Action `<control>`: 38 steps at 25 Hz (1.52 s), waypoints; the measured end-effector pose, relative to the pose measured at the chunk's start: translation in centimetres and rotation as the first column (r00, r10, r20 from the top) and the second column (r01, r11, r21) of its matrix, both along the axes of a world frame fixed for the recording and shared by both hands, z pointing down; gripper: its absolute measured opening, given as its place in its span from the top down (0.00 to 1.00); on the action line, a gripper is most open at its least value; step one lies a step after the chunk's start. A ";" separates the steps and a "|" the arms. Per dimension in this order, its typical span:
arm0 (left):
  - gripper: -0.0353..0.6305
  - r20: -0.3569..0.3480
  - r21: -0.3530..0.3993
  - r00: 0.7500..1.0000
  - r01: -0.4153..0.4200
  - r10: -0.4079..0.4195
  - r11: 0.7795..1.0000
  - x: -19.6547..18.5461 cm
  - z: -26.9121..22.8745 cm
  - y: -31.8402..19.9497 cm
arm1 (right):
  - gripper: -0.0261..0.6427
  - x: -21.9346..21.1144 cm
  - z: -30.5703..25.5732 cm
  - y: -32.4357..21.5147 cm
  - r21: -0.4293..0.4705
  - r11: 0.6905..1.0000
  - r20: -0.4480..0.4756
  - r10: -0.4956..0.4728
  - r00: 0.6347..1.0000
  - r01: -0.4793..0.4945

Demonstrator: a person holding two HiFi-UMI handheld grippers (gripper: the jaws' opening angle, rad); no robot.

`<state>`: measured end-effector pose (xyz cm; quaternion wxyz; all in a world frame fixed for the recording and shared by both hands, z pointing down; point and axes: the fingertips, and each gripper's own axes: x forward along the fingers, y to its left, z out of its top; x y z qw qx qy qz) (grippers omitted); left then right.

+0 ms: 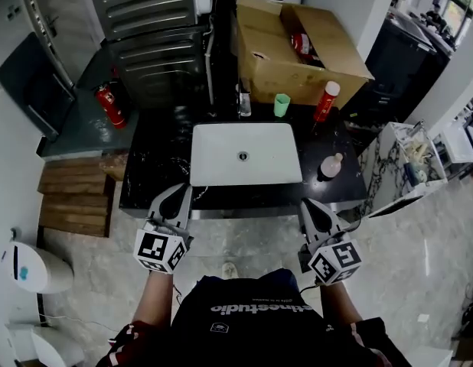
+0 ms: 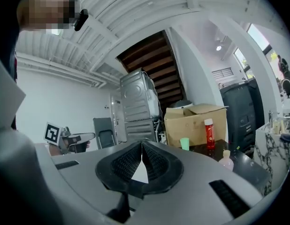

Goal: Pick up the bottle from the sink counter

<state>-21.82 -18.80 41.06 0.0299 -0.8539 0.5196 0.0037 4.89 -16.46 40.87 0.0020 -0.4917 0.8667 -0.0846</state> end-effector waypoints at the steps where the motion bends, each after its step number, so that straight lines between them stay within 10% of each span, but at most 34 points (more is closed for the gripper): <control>1: 0.93 -0.007 -0.003 1.000 -0.001 0.001 1.000 -0.3 0.0 -1.0 | 0.90 -0.3 -0.1 -0.8 0.000 1.000 -0.005 0.001 1.000 -0.001; 12: 0.93 -0.052 -0.053 0.993 -0.113 0.110 0.992 6.0 1.2 -9.0 | 0.76 3.2 0.2 -7.6 0.023 0.999 -0.040 0.024 0.999 -0.023; 22: 0.93 -0.033 -0.106 0.969 -0.246 0.243 0.964 16.1 2.9 -14.3 | 0.74 15.3 6.2 -14.6 0.002 0.971 -0.090 0.237 0.967 -0.238; 38: 0.93 0.032 -0.181 0.962 -0.260 0.270 0.948 21.7 5.5 -20.8 | 0.63 23.9 18.3 -24.4 -0.140 0.907 -0.226 0.362 0.904 -0.398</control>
